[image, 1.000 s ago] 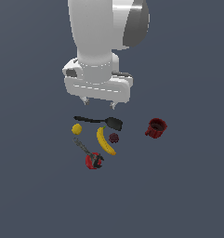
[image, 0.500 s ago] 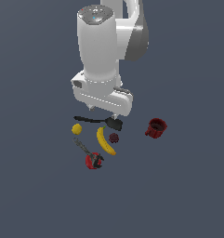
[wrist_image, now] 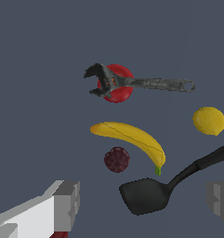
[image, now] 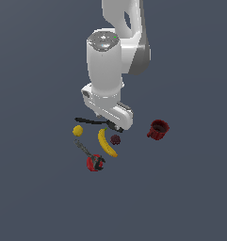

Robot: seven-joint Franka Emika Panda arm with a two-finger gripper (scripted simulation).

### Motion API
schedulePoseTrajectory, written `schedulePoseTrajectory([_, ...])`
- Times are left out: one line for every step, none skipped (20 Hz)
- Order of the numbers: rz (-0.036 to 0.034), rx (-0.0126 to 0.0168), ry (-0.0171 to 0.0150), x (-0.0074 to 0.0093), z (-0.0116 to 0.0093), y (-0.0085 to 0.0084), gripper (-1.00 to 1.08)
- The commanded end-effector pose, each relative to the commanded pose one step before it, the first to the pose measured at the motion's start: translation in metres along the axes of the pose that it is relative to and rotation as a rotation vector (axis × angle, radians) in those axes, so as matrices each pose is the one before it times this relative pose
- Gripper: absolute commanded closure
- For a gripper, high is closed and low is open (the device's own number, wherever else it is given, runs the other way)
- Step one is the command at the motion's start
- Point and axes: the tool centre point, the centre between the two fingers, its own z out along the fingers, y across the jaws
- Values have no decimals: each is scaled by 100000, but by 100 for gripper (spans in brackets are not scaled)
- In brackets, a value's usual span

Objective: Pick up a designated object from a clutter of objects.

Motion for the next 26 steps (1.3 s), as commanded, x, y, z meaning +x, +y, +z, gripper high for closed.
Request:
schedulePoseTrajectory([6226, 62, -94, -204, 1073, -193, -92])
schedulePoseTrajectory([2429, 11, -44, -91, 423, -63, -92])
schedulePoseTrajectory([2431, 9, -43, -95, 422, -57, -92])
schedulePoseTrajectory([2432, 6, -42, -99, 421, -51, -92])
schedulePoseTrajectory([2433, 3, -40, -102, 420, -46, -92])
schedulePoseTrajectory([2434, 0, -38, -105, 419, -39, -92])
schedulePoseTrajectory([2436, -2, -36, -108, 418, -33, -92])
schedulePoseTrajectory([2437, -5, -34, -111, 417, -27, -92])
schedulePoseTrajectory([2438, -7, -32, -113, 415, -20, -92])
schedulePoseTrajectory([2439, -10, -30, -115, 414, -14, -92])
schedulePoseTrajectory([2440, -12, -27, -117, 413, -7, -92])
schedulePoseTrajectory([2441, -14, -25, -118, 412, 0, -92])
schedulePoseTrajectory([2442, -16, -22, -120, 410, 6, -92])
schedulePoseTrajectory([2443, -18, -20, -120, 409, 13, -92])
schedulePoseTrajectory([2444, -20, -17, -121, 407, 20, -92])
schedulePoseTrajectory([2445, -22, -14, -121, 406, 27, -92])
schedulePoseTrajectory([2445, -23, -11, -122, 405, 34, -92])
schedulePoseTrajectory([2447, -24, -8, -121, 403, 41, -92])
schedulePoseTrajectory([2447, -26, -5, -121, 401, 47, -92])
schedulePoseTrajectory([2448, -27, -2, -120, 400, 54, -92])
schedulePoseTrajectory([2449, -28, 2, -119, 398, 61, -92])
schedulePoseTrajectory([2449, -28, 5, -118, 396, 68, -92])
schedulePoseTrajectory([2450, -29, 8, -116, 395, 75, -92])
schedulePoseTrajectory([2450, -30, 12, -114, 393, 81, -92])
schedulePoseTrajectory([2415, -29, 15, -110, 385, 86, -92])
schedulePoseTrajectory([2296, -28, 18, -102, 365, 88, -92])
